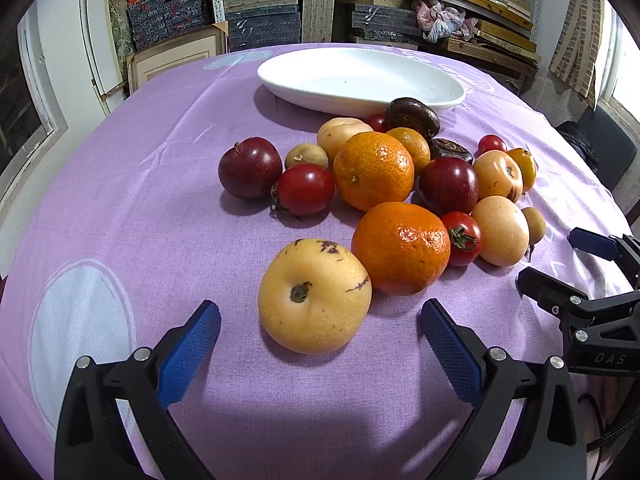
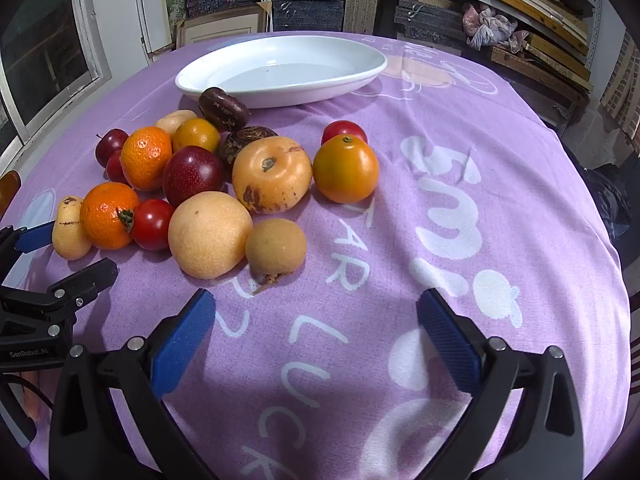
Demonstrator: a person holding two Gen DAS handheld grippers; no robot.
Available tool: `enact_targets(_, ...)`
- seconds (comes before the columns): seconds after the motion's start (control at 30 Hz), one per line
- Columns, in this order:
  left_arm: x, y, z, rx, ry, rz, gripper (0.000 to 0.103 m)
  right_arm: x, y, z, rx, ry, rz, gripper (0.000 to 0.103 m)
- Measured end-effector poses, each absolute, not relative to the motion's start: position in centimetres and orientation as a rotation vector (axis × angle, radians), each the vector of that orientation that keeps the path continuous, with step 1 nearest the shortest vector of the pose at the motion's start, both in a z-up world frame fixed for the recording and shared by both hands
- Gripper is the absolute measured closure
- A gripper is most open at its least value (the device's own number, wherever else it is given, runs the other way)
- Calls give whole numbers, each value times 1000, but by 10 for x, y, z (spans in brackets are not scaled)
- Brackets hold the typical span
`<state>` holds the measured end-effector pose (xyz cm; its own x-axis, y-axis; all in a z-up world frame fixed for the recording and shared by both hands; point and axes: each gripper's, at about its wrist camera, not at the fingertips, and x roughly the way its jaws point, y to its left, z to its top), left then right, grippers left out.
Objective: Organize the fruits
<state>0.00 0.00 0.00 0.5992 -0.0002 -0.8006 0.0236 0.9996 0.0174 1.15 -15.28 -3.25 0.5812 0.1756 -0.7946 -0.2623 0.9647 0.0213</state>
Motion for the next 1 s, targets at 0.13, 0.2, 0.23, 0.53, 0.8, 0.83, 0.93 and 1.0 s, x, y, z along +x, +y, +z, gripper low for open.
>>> enact_targets(0.13, 0, 0, 0, 28, 928, -13, 3, 11, -153, -32, -102, 915, 256, 4)
enact_targets(0.2, 0, 0, 0, 27, 928, -14, 3, 11, -153, -32, -102, 915, 256, 4)
enact_targets(0.23, 0, 0, 0, 26, 928, -14, 3, 11, -153, -32, -102, 914, 256, 4)
enact_targets(0.53, 4, 6, 3, 17, 929, 5, 3, 11, -153, -33, -102, 914, 256, 4)
enact_targets(0.8, 3, 10, 2, 16, 928, 9, 3, 11, -153, -32, -102, 914, 256, 4)
enact_targets(0.83, 3, 10, 2, 16, 928, 9, 3, 11, -153, -32, -102, 914, 256, 4)
enact_targets(0.93, 3, 10, 2, 16, 928, 9, 3, 11, -153, -32, -102, 914, 256, 4)
enact_targets(1.0, 3, 10, 2, 16, 928, 9, 3, 11, -153, -32, -102, 914, 256, 4)
